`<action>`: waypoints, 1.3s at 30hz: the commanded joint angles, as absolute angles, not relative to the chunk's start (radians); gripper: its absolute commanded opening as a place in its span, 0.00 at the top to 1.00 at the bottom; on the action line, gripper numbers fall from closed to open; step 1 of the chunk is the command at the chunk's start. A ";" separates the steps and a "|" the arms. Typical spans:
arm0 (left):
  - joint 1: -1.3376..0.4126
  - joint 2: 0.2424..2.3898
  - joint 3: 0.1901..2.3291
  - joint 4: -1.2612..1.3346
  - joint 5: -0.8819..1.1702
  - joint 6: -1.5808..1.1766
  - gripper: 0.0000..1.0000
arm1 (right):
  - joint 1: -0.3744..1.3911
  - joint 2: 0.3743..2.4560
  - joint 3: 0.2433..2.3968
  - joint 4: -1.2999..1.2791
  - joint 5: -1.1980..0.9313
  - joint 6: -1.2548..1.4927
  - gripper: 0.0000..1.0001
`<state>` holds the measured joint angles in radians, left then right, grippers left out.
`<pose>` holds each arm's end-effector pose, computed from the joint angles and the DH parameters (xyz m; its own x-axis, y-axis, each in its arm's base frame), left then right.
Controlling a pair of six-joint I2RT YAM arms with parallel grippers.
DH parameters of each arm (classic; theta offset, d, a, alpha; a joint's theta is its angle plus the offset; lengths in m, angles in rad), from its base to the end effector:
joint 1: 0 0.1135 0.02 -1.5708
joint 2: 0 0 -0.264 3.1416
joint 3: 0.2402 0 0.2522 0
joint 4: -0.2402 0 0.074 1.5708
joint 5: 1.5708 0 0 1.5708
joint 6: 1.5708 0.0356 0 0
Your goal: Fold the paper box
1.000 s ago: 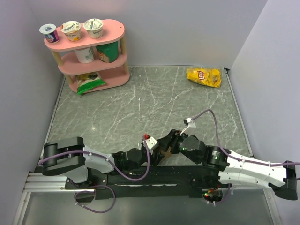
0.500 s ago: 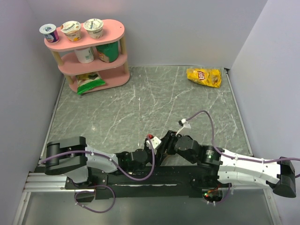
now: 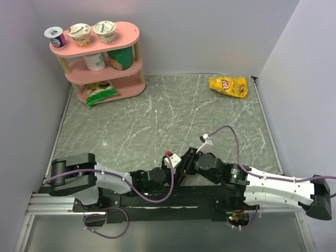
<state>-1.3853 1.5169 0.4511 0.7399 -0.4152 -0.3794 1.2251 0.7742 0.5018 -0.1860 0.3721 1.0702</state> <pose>0.0653 -0.2704 0.1576 -0.3618 0.0907 -0.9278 0.7481 0.6222 -0.2309 0.0730 0.1644 0.2425 -0.7440 0.3462 -0.5715 -0.2361 0.6640 0.7095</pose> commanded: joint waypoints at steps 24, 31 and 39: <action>-1.390 1.508 0.391 0.781 -0.305 -0.255 0.46 | 1.238 0.630 0.508 -0.337 0.514 1.048 0.96; -1.413 1.510 0.365 0.833 -0.293 -0.161 0.46 | 1.212 0.638 0.577 -0.397 0.520 0.960 0.96; -1.414 1.460 0.338 0.873 -0.160 -0.150 0.46 | 1.155 0.703 0.719 -0.502 0.427 0.749 0.95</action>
<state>-1.3945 1.4921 0.3798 0.8856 -0.2703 -0.1677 1.2037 0.6865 0.6136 -0.4561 0.3431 0.8970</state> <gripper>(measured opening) 0.649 0.054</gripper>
